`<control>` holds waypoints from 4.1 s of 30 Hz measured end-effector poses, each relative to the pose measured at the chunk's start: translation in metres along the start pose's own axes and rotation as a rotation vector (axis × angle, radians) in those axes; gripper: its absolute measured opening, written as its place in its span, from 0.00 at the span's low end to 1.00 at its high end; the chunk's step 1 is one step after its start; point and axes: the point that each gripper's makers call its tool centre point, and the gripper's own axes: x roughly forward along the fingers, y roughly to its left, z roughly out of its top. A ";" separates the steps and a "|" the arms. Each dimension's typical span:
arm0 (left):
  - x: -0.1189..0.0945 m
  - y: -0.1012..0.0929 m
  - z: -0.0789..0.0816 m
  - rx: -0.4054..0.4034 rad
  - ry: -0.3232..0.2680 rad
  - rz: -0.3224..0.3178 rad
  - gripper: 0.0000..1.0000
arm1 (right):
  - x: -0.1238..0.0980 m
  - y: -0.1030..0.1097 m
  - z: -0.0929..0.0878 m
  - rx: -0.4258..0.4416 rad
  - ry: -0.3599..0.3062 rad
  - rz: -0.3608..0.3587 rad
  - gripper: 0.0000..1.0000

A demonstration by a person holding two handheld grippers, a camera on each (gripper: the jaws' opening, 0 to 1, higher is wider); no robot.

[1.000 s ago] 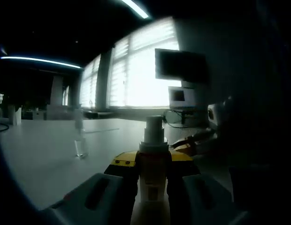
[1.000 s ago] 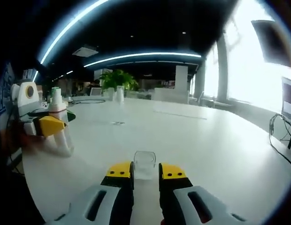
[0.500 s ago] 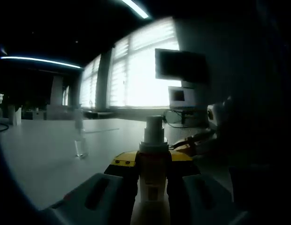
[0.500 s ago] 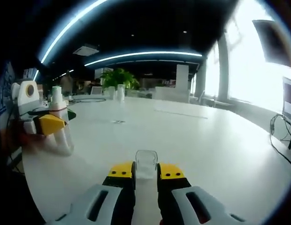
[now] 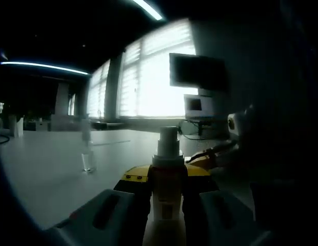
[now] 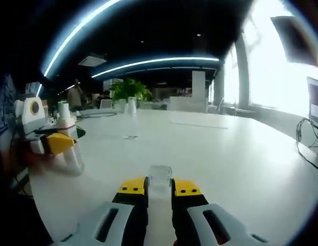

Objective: Clamp pump bottle remove cover press pump head put on cover

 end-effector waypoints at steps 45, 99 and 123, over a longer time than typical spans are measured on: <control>0.000 0.000 0.000 0.000 0.000 0.001 0.14 | -0.034 0.028 0.085 -0.002 -0.210 0.041 0.12; 0.000 0.001 0.000 0.001 0.000 0.001 0.14 | -0.050 0.107 0.138 -0.049 -0.302 0.203 0.12; 0.000 0.000 0.000 0.001 0.000 0.000 0.14 | -0.030 0.129 0.138 -0.075 -0.273 0.269 0.12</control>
